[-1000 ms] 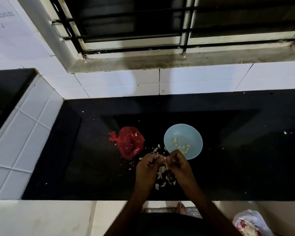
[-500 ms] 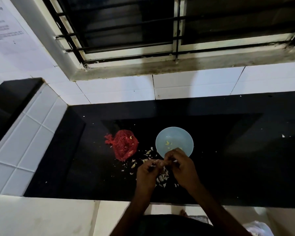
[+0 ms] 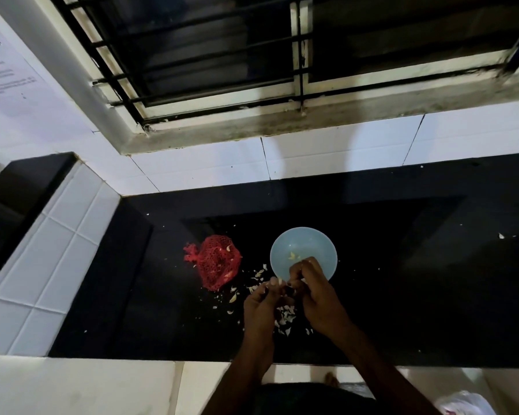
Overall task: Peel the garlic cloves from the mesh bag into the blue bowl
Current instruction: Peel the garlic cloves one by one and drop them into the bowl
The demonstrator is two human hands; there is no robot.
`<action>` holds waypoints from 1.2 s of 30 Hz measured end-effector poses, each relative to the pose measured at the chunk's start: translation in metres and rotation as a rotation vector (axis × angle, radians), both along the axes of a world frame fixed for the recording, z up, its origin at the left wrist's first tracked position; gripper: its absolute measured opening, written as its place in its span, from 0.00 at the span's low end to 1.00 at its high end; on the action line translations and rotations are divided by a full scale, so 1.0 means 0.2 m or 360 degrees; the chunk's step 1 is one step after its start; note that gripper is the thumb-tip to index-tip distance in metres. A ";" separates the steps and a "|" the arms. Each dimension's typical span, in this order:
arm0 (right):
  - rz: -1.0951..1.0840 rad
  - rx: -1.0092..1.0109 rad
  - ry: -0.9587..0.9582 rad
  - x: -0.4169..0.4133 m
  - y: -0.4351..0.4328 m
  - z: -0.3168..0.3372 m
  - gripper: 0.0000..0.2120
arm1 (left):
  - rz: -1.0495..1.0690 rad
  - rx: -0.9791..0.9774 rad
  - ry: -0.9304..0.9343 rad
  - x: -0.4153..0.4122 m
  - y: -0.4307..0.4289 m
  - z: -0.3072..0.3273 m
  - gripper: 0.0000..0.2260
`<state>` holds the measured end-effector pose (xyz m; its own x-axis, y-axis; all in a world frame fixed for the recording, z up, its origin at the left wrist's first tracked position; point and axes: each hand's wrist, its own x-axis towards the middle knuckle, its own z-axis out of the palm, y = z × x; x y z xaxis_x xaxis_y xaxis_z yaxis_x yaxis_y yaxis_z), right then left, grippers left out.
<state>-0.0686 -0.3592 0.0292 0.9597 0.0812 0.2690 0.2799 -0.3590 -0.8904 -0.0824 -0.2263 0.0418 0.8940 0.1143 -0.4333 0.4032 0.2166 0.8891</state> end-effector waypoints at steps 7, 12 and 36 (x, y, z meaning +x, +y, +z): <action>0.0060 0.0234 0.0193 0.01 0.05 0.01 0.09 | -0.0077 0.0282 -0.0188 -0.02 0.08 0.02 0.15; 0.0119 0.0353 0.0330 0.03 0.09 0.01 0.06 | -0.0106 0.0520 -0.0302 -0.01 0.13 -0.01 0.14; 0.0135 -0.0169 -0.0047 0.20 0.38 0.10 0.08 | -0.0430 0.0699 -0.0630 0.21 0.46 0.02 0.08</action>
